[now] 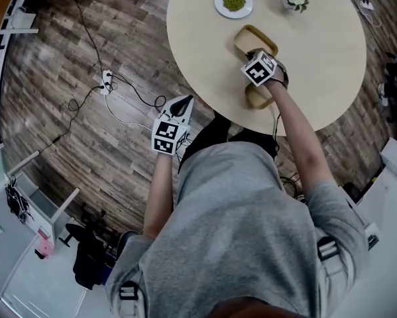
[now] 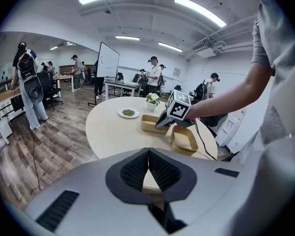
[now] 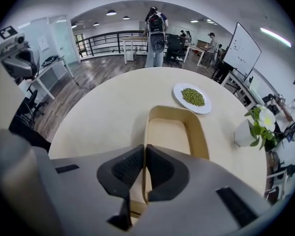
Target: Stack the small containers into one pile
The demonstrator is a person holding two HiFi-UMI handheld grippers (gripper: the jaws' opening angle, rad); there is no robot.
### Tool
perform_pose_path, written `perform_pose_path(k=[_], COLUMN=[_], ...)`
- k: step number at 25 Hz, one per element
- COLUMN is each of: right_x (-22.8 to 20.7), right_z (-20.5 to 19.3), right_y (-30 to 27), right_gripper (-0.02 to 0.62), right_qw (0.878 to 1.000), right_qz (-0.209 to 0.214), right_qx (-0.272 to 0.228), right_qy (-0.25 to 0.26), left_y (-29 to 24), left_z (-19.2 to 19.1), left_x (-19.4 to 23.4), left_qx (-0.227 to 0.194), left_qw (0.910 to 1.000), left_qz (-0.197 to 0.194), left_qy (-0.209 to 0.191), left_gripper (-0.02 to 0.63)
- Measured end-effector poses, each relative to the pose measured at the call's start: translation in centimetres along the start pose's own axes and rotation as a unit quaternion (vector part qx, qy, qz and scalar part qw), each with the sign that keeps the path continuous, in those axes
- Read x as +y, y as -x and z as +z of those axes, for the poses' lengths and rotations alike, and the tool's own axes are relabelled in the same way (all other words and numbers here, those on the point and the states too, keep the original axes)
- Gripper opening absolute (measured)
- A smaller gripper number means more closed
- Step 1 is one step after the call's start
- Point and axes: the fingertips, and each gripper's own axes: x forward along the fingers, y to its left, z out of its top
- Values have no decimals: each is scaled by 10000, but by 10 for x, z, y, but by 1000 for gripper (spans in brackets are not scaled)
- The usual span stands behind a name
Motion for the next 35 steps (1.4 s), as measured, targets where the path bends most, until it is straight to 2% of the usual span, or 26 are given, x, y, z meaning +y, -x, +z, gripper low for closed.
perform_pose_path(k=[3,14,25,35], right_x=[0,-1,-5,-11], right_z=[0,6,-6,-26], right_y=[4,25,64,88], right_gripper=[25,21,21,21], right_qw=[9995,9963,9861,9694], right_qz=[-132,-346,-657,-628], right_qx=[-7,-258,-492,-718], right_qy=[282,739,1442,2261], left_y=[1,2,-10,-10], left_z=[1,2,17,25], left_x=[-3,-11,-26,-60], left_qx=[-12,-42,-237,-352], left_qw=[10000,9998,9993,9993], left_qz=[-37,-174,-292,66], left_qy=[-46,-103,-57,104], left_gripper=[18,18,18,18])
